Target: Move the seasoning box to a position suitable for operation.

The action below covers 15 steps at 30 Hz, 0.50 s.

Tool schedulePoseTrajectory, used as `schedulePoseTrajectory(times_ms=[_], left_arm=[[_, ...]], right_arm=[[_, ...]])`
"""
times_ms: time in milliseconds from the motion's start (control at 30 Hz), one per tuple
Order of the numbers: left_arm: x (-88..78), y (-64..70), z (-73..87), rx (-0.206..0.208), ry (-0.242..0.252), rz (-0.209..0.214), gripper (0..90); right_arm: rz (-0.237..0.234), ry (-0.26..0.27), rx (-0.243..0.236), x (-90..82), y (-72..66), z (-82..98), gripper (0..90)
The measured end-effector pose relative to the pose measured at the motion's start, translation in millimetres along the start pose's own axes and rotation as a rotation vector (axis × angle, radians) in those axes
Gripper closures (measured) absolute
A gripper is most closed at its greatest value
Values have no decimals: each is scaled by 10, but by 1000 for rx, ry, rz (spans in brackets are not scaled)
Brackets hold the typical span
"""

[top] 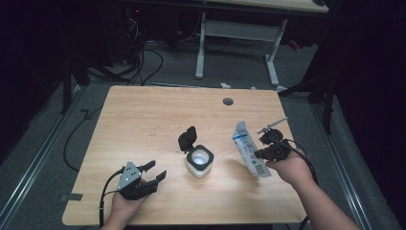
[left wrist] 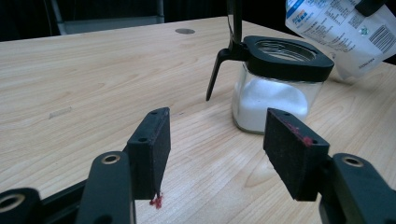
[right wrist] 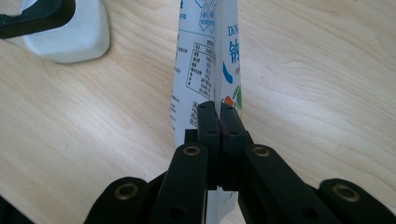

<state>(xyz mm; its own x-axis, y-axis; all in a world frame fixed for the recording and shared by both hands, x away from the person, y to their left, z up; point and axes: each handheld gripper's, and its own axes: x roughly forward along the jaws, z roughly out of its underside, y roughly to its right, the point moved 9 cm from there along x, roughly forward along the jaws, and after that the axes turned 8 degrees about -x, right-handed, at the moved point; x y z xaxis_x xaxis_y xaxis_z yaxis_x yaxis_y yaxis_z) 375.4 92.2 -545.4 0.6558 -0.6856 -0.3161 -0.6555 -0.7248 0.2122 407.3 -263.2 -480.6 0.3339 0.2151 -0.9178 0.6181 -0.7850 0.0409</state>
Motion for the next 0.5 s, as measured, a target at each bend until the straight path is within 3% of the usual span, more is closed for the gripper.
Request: schedulePoseTrajectory(times_ms=[167, 500], left_arm=[[-19, -38, -12, -11, 7, -8, 417], [-46, -83, -24, 0, 12, -32, 418]], right_arm=[[7, 73, 14, 4, -11, 9, 900], [16, 167, 44, 62, -10, 30, 900]])
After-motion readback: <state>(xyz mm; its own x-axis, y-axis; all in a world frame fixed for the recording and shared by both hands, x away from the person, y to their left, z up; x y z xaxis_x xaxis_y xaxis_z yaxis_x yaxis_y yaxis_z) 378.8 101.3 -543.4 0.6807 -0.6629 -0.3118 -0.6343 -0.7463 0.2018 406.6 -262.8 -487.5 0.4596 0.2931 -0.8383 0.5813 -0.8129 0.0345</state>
